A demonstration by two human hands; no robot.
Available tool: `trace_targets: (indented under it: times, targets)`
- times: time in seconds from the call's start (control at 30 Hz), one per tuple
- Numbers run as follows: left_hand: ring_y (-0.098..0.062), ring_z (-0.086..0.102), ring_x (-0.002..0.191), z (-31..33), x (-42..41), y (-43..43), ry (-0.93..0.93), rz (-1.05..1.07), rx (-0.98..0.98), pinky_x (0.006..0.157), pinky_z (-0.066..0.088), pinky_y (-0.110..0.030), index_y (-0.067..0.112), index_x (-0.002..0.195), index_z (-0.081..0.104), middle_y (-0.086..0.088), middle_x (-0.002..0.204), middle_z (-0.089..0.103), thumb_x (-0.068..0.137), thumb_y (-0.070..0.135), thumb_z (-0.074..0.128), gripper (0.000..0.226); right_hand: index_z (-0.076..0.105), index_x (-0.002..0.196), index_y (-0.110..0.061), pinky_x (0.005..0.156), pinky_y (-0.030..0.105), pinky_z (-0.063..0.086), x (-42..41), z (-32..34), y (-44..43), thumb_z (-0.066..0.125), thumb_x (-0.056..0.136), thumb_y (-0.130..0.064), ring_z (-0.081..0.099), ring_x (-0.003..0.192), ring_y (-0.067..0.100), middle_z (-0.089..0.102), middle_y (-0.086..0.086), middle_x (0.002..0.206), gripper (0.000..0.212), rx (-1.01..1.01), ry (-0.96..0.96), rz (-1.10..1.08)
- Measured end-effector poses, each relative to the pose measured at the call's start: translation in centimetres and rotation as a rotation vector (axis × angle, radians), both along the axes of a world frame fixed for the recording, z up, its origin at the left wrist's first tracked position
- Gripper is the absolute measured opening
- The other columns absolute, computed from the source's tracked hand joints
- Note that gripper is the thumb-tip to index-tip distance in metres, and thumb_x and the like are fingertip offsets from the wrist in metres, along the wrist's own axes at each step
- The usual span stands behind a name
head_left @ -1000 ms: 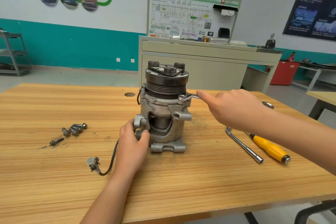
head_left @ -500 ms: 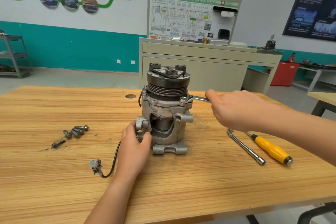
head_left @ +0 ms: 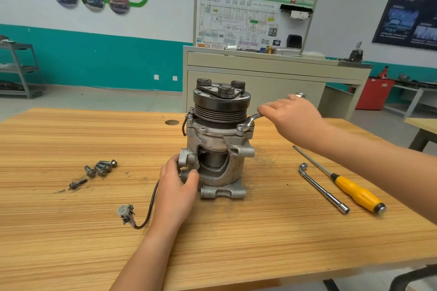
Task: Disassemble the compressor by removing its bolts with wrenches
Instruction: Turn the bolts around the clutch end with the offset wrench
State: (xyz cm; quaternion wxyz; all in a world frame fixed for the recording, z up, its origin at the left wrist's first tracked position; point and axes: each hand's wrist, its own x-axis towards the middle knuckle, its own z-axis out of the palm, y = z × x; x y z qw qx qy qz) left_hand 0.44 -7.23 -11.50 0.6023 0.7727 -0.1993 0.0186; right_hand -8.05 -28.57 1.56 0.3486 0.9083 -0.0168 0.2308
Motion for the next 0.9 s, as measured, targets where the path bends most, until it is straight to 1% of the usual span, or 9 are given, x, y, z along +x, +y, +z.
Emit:
trace_targets:
  times: [0.1, 0.17, 0.3, 0.4, 0.47, 0.53, 0.63, 0.73, 0.9]
  targets:
    - [-0.01, 0.045, 0.116, -0.1, 0.1, 0.0, -0.009, -0.008, -0.001, 0.09, 0.034, -0.026, 0.018, 0.139, 0.039, 0.003, 0.139, 0.043, 0.09, 0.02, 0.054, 0.052, 0.067, 0.084, 0.004, 0.072, 0.051, 0.052, 1.5, -1.0, 0.1, 0.068, 0.06, 0.02, 0.069, 0.072, 0.032, 0.07, 0.019, 0.085, 0.029, 0.072, -0.227, 0.176]
    - [-0.009, 0.045, 0.115, -0.1, 0.2, 0.0, -0.009, -0.009, 0.0, 0.091, 0.035, -0.027, 0.018, 0.14, 0.039, 0.004, 0.139, 0.042, 0.09, 0.02, 0.054, 0.052, 0.068, 0.082, 0.005, 0.068, 0.051, 0.052, 2.3, -1.5, 0.7, 0.071, 0.059, 0.017, 0.069, 0.071, 0.031, 0.071, 0.018, 0.083, 0.026, 0.128, -0.249, 0.179]
    - [-0.01, 0.045, 0.118, -0.1, 0.1, 0.1, -0.008, -0.013, -0.003, 0.094, 0.037, -0.028, 0.018, 0.139, 0.039, 0.003, 0.139, 0.043, 0.09, 0.02, 0.054, 0.051, 0.064, 0.107, 0.0, 0.079, 0.05, 0.047, 2.2, -1.7, 0.9, 0.058, 0.085, 0.003, 0.067, 0.082, 0.034, 0.07, 0.018, 0.09, 0.024, 0.338, -0.293, 0.173]
    - [-0.007, 0.047, 0.11, 0.0, 0.1, 0.1, -0.009, -0.014, -0.01, 0.089, 0.036, -0.027, 0.019, 0.138, 0.04, 0.004, 0.138, 0.044, 0.09, 0.019, 0.054, 0.05, 0.053, 0.126, -0.011, 0.057, 0.031, 0.038, -0.3, -1.1, 0.8, 0.045, 0.097, -0.016, 0.057, 0.063, 0.029, 0.058, 0.002, 0.064, 0.031, 0.65, -0.459, 0.143]
    - [0.0, 0.048, 0.095, -0.1, 0.1, 0.1, -0.012, -0.013, -0.007, 0.085, 0.034, -0.025, 0.019, 0.137, 0.041, 0.004, 0.136, 0.044, 0.091, 0.019, 0.054, 0.048, 0.046, 0.133, -0.019, 0.053, 0.031, 0.033, -2.2, -0.8, 0.9, 0.041, 0.097, -0.022, 0.05, 0.057, 0.024, 0.045, -0.007, 0.057, 0.036, 0.771, -0.462, 0.117]
    - [0.001, 0.048, 0.088, -0.1, 0.1, 0.1, -0.012, -0.013, -0.002, 0.083, 0.033, -0.025, 0.019, 0.136, 0.041, 0.004, 0.135, 0.044, 0.091, 0.019, 0.053, 0.047, 0.042, 0.135, -0.027, 0.05, 0.032, 0.034, -4.1, -0.7, 1.4, 0.039, 0.097, -0.025, 0.05, 0.056, 0.024, 0.046, -0.004, 0.057, 0.038, 0.756, -0.33, 0.022]
    - [0.001, 0.047, 0.088, 0.0, 0.0, 0.1, -0.012, -0.015, -0.005, 0.083, 0.033, -0.024, 0.019, 0.134, 0.043, 0.005, 0.131, 0.044, 0.091, 0.019, 0.053, 0.045, 0.035, 0.137, -0.034, 0.052, 0.03, 0.037, -5.8, -0.8, 2.3, 0.035, 0.098, -0.028, 0.05, 0.065, 0.023, 0.051, -0.001, 0.068, 0.04, 0.596, -0.118, -0.146]
    - [0.009, 0.046, 0.08, -0.1, -0.1, 0.1, -0.01, -0.013, -0.001, 0.082, 0.032, -0.024, 0.019, 0.136, 0.042, 0.007, 0.127, 0.043, 0.091, 0.019, 0.054, 0.047, 0.03, 0.139, -0.036, 0.05, 0.028, 0.035, -5.9, -0.8, 3.5, 0.033, 0.099, -0.026, 0.045, 0.062, 0.019, 0.052, -0.002, 0.071, 0.041, 0.524, -0.059, -0.201]
    - [-0.01, 0.047, 0.11, -0.1, 0.1, 0.2, -0.008, -0.019, 0.006, 0.091, 0.034, -0.027, 0.019, 0.138, 0.041, 0.002, 0.136, 0.043, 0.091, 0.021, 0.055, 0.049, 0.034, 0.133, -0.031, 0.042, 0.025, 0.022, -4.9, 0.0, 4.5, 0.039, 0.095, -0.012, 0.038, 0.058, 0.02, 0.034, -0.005, 0.058, 0.043, 0.362, -0.006, -0.276]
